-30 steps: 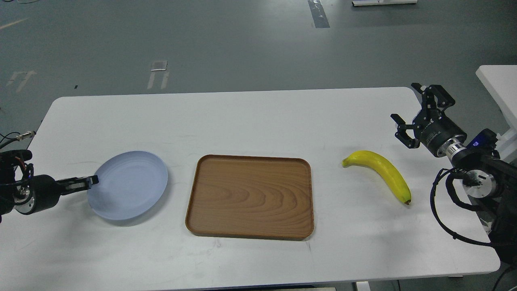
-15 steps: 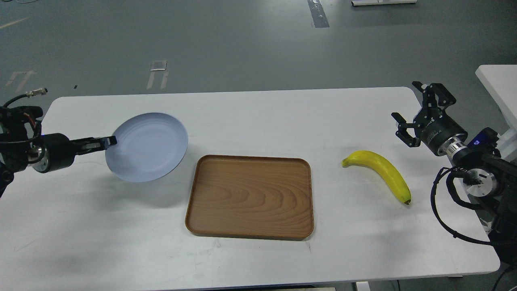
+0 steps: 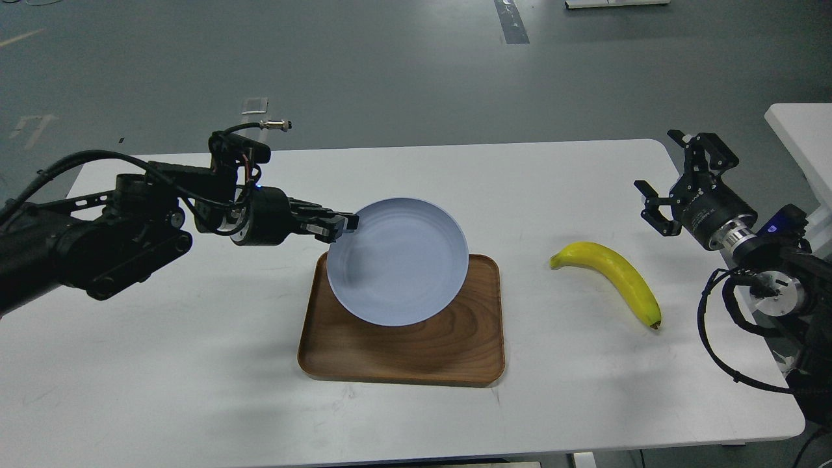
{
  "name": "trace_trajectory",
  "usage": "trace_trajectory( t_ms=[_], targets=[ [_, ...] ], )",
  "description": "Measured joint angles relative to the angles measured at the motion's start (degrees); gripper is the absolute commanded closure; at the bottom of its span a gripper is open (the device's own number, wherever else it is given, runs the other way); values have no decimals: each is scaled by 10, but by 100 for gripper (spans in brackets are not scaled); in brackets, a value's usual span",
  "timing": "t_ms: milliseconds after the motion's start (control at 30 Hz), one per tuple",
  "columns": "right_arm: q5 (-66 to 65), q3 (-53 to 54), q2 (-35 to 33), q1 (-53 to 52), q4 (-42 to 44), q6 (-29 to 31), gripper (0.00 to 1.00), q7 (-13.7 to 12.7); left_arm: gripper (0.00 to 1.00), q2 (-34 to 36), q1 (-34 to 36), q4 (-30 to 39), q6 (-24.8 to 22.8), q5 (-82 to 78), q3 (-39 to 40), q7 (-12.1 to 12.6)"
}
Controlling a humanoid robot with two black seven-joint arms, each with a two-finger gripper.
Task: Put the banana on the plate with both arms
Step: 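Lift the plate with the left gripper and lower it onto the wooden tray, then release the plate and withdraw the left gripper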
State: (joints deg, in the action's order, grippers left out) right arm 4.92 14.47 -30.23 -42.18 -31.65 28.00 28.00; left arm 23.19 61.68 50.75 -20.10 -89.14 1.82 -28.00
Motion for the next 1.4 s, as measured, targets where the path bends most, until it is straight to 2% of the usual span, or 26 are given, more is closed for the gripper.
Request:
trace_trajectory(
  t_ms=[233, 800, 900, 1000, 1033, 1133, 1267, 1400],
  targets=[
    [0, 0, -2, 2, 0, 0, 0, 0, 100, -43, -6, -62, 3, -1, -54, 0],
    [0, 0, -1, 4, 2, 0, 0, 0, 100, -85, -19, -92, 2, 0, -64, 0],
    [0, 0, -1, 4, 1, 0, 0, 0, 70, -86, -19, -93, 2, 0, -64, 0],
    [0, -1, -1, 4, 1, 0, 0, 0, 29, -87, -19, -93, 2, 3, -64, 0],
    [0, -1, -1, 4, 1, 0, 0, 0, 11, -87, -19, -94, 2, 5, -64, 0],
    [0, -1, -1, 4, 1, 0, 0, 0, 5, -85, -18, -93, 2, 9, -63, 0],
    [0, -1, -1, 4, 1, 0, 0, 0, 2, -78, -8, -93, 2, 36, -56, 0],
    [0, -1, -2, 4, 1, 0, 0, 0, 2, -58, 9, -92, 2, 178, -47, 0]
  ],
)
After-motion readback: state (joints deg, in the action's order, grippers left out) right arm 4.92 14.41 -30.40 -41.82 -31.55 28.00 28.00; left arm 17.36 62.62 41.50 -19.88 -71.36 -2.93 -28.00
